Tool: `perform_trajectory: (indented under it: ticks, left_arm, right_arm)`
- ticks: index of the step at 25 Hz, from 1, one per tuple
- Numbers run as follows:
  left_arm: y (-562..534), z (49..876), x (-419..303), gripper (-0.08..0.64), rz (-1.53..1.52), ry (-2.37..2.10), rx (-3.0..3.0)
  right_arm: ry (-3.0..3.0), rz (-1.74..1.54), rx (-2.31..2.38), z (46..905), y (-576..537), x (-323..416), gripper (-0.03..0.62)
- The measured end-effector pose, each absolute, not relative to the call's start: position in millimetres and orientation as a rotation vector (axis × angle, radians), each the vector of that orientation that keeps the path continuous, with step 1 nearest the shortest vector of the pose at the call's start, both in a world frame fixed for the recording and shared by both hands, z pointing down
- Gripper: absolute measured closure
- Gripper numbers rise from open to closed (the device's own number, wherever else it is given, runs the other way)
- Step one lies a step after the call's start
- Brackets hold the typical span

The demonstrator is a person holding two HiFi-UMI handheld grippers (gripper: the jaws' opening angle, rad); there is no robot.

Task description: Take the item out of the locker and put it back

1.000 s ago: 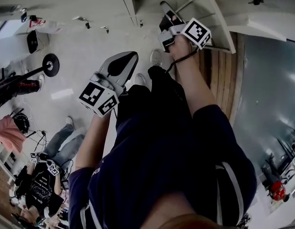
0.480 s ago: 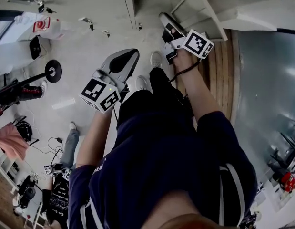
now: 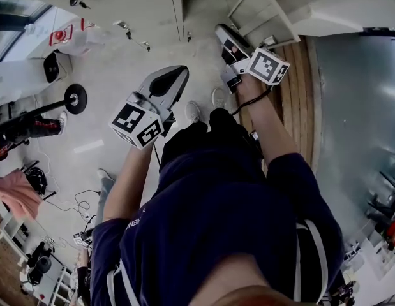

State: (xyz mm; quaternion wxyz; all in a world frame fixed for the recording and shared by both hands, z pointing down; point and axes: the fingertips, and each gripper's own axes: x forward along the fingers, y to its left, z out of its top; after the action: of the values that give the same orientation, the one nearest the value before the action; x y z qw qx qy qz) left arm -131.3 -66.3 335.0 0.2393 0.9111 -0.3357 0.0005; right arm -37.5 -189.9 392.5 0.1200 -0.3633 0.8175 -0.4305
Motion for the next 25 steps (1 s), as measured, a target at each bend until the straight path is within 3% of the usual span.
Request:
perform_trajectory:
  ticks: [25]
  left_arm:
    - [-32.0, 305.5, -52.8, 0.557, -0.061, -1.01, 2.497]
  right_arm:
    - [2.874, -0.927, -0.918, 322.8, -86.7, 16.2, 0.557]
